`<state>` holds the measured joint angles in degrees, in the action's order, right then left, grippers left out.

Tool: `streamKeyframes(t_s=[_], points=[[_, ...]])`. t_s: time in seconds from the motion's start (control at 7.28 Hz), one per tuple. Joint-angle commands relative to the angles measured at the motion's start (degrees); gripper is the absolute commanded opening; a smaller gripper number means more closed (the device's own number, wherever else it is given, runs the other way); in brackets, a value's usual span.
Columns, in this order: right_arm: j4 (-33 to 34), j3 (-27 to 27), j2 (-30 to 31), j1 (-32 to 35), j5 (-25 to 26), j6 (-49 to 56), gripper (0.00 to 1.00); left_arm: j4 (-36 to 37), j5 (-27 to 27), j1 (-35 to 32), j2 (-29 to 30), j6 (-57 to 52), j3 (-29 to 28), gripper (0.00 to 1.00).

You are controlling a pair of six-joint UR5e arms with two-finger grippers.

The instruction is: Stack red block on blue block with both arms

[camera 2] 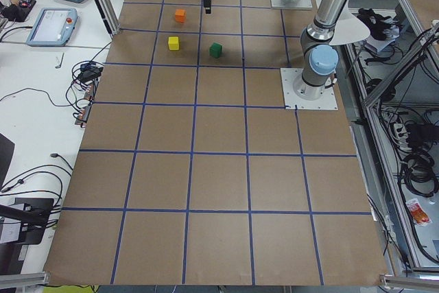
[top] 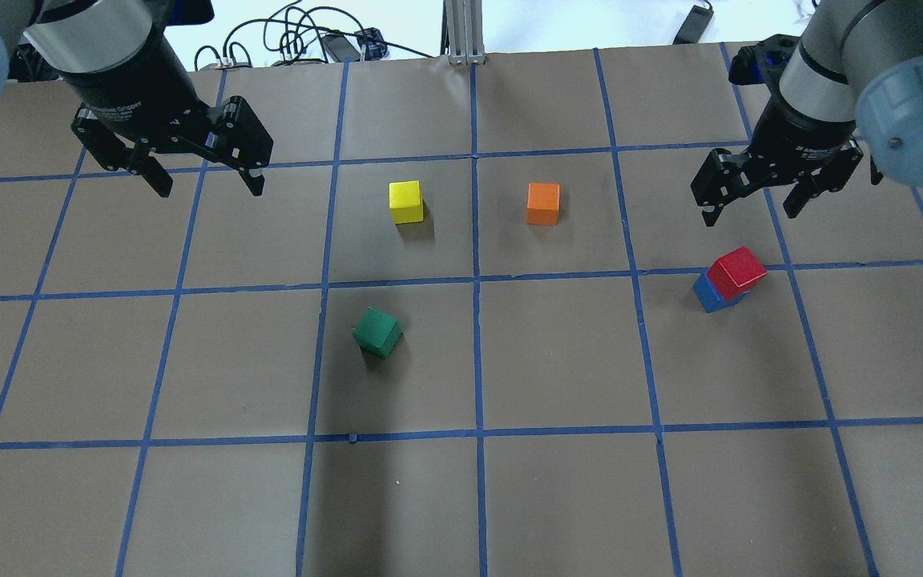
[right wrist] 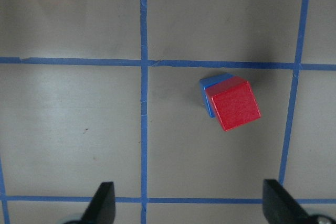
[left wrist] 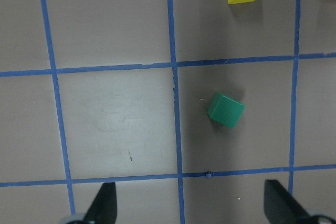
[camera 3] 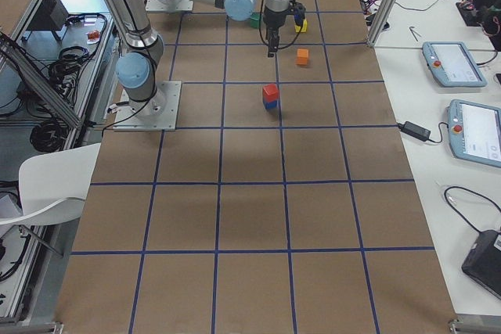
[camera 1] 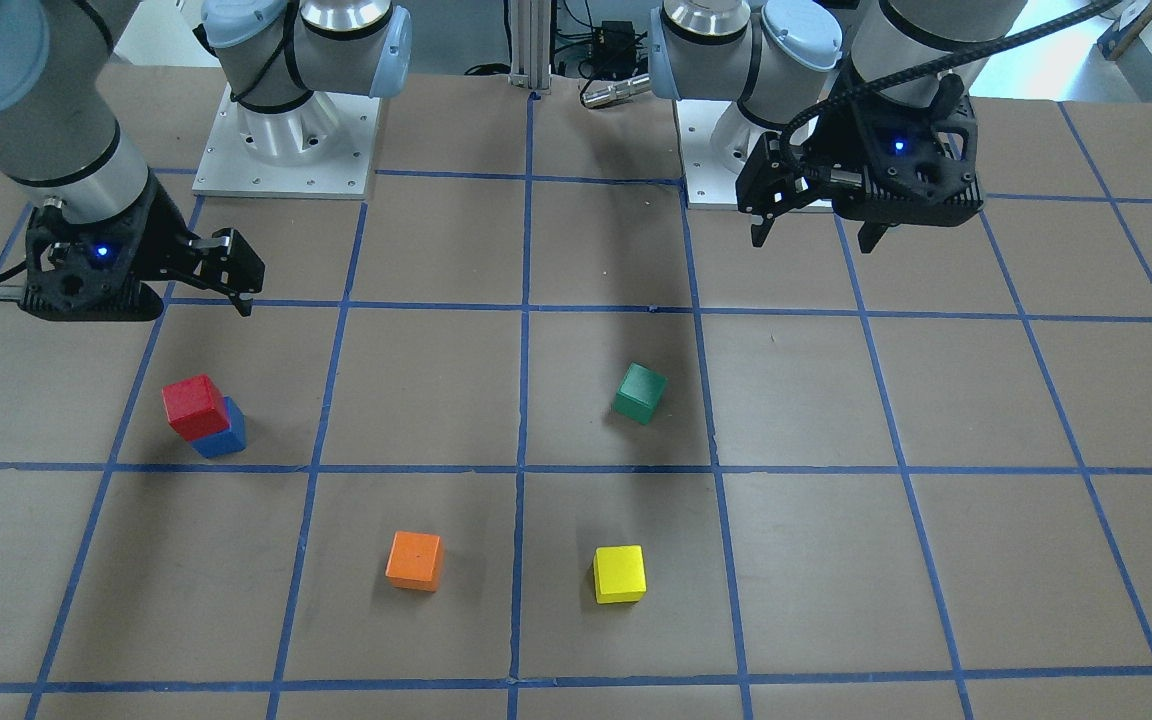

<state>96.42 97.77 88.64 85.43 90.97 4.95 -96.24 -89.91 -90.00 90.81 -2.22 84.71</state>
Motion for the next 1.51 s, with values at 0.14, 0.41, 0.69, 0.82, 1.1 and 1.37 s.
streamKeyframes(t_s=[0.14,0.41,0.69,0.82,1.1,1.37], points=[[0.17,0.14,0.48,3.26,0.61,-8.55,1.00,0.00,0.00,0.00,-0.28,-0.06,0.11,1.00],[-0.01,-0.65,0.74,2.65,0.09,-7.59,1.00,0.09,0.00,0.00,-0.02,-0.06,0.02,1.00],[-0.53,-0.21,2.76,2.73,0.09,-6.70,1.00,0.09,0.00,0.00,-0.20,-0.06,0.02,1.00],[-2.27,-0.30,3.38,2.82,-0.17,-6.70,1.00,0.09,0.00,0.00,-0.03,-0.06,0.02,1.00],[-2.38,-0.30,3.56,2.82,-0.09,-6.61,1.00,0.09,0.00,0.00,-0.11,-0.06,-0.07,1.00],[-2.21,-0.39,3.82,2.82,-0.18,-5.22,1.00,0.09,-0.09,0.00,-0.02,-0.06,0.02,1.00]])
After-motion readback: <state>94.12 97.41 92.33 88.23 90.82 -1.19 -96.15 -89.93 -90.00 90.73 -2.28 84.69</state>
